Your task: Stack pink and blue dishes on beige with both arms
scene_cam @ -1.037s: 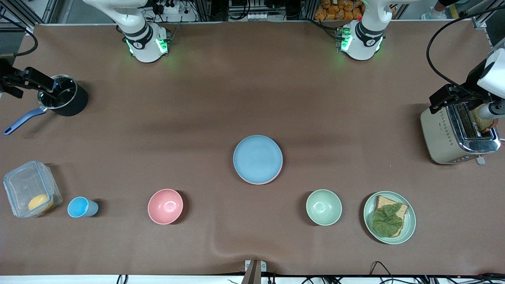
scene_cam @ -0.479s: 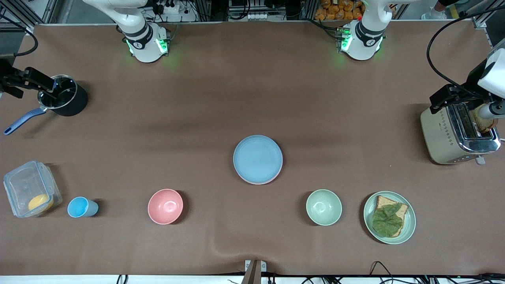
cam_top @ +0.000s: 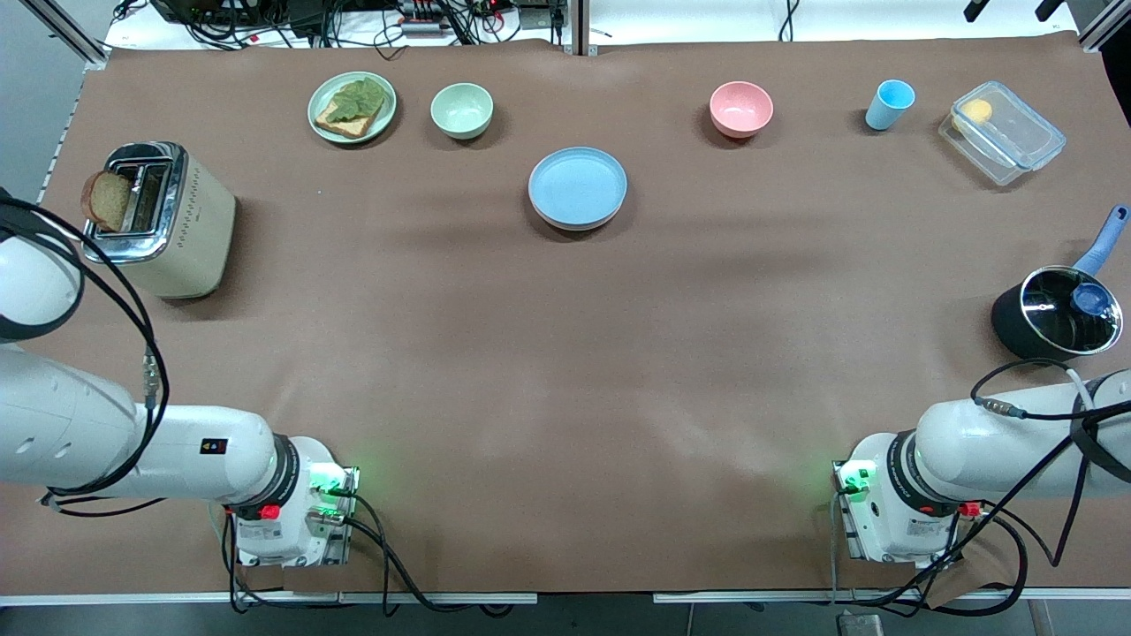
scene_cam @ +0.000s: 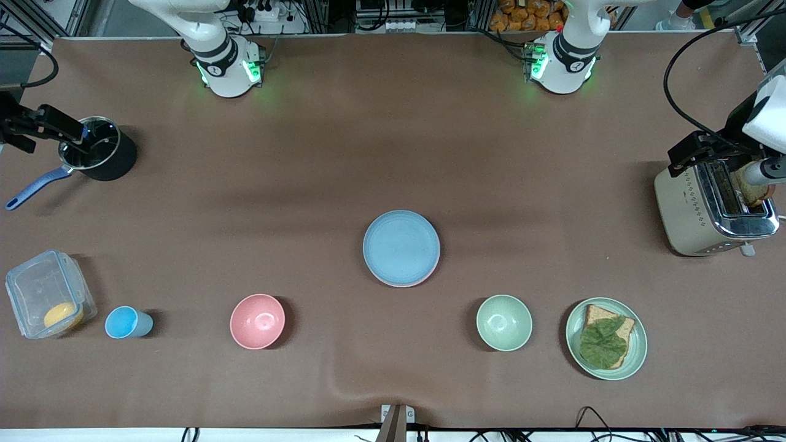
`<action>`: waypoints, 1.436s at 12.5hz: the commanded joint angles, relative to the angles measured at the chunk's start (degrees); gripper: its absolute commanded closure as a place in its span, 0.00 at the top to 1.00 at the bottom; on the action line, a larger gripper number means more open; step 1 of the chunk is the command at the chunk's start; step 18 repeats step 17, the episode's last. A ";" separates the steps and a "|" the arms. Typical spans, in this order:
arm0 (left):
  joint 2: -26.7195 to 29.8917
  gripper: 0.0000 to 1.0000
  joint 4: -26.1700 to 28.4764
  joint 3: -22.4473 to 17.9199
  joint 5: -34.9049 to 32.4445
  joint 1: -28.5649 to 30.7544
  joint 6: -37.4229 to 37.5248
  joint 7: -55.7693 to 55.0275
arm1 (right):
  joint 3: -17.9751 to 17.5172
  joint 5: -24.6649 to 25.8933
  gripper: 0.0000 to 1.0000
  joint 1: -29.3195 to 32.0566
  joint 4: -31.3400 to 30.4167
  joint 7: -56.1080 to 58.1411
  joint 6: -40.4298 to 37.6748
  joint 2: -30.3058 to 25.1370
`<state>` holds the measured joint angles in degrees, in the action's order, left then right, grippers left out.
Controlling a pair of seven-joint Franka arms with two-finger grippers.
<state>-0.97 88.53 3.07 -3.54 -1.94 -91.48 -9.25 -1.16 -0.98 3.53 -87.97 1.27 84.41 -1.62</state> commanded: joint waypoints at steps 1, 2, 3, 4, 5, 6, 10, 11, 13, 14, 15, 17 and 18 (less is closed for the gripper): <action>0.27 1.00 -0.37 0.01 -0.15 0.27 0.25 0.20 | -0.33 0.72 1.00 -0.19 0.08 -0.57 0.76 -0.05; 0.44 1.00 -0.46 -0.25 -0.15 0.36 0.25 0.37 | -0.42 0.63 1.00 -0.28 0.08 -0.57 1.02 0.04; 0.53 1.00 -0.46 -0.34 -0.15 0.36 0.25 0.37 | -0.42 0.55 1.00 -0.97 0.08 -0.57 1.54 0.04; 0.62 1.00 -0.46 -0.34 -0.15 0.36 0.34 0.37 | -0.42 0.54 1.00 -1.50 0.17 -0.57 1.64 0.04; 0.62 1.00 -0.46 -0.34 -0.15 0.36 0.34 0.37 | -0.42 0.46 1.00 -1.77 0.17 -0.57 1.46 -0.05; 0.53 1.00 -0.55 -0.25 -0.24 0.36 0.34 0.46 | -0.42 0.37 1.00 -2.21 -0.01 -0.83 1.11 -0.14; 0.53 1.00 -0.63 -0.25 0.55 0.45 2.17 0.55 | -0.42 0.19 1.00 -2.21 -0.10 -0.92 0.93 -0.14; 0.53 1.00 -0.72 -0.17 0.55 0.54 3.40 0.64 | -0.33 0.19 1.00 -2.13 -0.10 -0.58 1.02 -0.14; 0.53 1.00 -1.07 -0.08 0.64 0.45 4.64 1.08 | -0.25 0.19 1.00 -2.12 -0.18 -0.48 1.28 0.04; 0.27 1.00 -1.94 0.01 1.07 0.45 6.21 1.08 | -0.25 0.19 1.00 -2.12 -0.27 -0.48 1.46 0.04; 0.18 1.00 -2.39 0.10 1.86 0.36 7.27 1.16 | -0.25 0.11 1.00 -2.12 -0.19 -0.48 1.55 0.04; 0.18 1.00 -2.31 0.01 1.87 -0.08 7.55 1.25 | -0.33 0.02 1.00 -2.21 -0.19 -0.57 1.11 -0.22; 0.18 1.00 -2.31 0.01 1.87 -0.08 7.55 1.25 | -0.33 0.02 1.00 -2.21 -0.19 -0.57 1.11 -0.22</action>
